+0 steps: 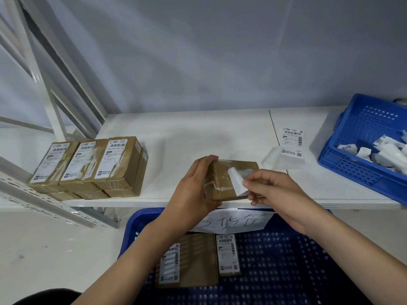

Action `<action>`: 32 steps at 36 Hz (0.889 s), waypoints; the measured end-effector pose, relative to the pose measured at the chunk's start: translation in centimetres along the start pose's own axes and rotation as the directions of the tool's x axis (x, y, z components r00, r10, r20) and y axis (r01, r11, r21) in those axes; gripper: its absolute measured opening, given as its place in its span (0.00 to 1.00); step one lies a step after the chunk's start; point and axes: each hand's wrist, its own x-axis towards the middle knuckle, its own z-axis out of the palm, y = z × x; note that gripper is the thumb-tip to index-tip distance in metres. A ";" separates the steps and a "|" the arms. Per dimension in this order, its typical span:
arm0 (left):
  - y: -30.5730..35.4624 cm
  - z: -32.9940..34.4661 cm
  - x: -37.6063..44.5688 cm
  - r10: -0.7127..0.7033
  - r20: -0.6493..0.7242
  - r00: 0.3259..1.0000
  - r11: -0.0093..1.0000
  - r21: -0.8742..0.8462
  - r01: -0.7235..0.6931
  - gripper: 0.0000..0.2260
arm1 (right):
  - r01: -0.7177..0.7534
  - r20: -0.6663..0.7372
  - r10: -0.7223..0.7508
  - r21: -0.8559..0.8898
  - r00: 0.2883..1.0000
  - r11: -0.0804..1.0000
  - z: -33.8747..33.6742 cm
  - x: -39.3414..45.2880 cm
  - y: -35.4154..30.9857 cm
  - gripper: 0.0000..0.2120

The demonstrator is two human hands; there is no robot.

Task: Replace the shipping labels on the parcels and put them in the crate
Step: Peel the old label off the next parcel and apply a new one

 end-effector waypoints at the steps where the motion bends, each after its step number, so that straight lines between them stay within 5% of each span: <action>1: -0.1 0.0 0.0 0.003 0.003 1.000 1.000 -0.001 -0.003 0.43 | -0.011 0.019 0.011 0.008 1.000 1.000 -0.1 0.0 0.0 0.04; 17: -1.2 0.0 0.1 -0.026 0.041 0.999 0.999 0.029 0.025 0.44 | -0.020 0.083 0.021 -0.022 0.996 1.000 -0.6 0.3 -0.1 0.07; 20: -1.4 -0.5 0.1 -0.052 0.058 0.997 0.998 0.022 0.050 0.44 | 0.122 0.019 -0.122 -0.255 0.992 0.959 -0.9 0.3 -0.2 0.05; 23: -1.2 -0.8 0.3 -0.036 0.100 0.994 0.998 -0.042 0.040 0.44 | 0.276 0.072 -0.291 -0.596 0.954 0.754 -1.3 0.1 -0.1 0.23; 27: -1.4 -1.2 0.3 -0.020 0.227 0.974 0.984 -0.170 0.060 0.44 | 0.315 0.235 -0.210 -0.755 0.949 0.575 -1.2 -0.2 0.1 0.53; 32: -1.3 -1.3 0.2 -0.003 0.313 0.950 0.975 -0.209 0.072 0.45 | 0.283 0.281 -0.090 -0.782 0.955 0.555 -1.2 -0.2 0.6 0.53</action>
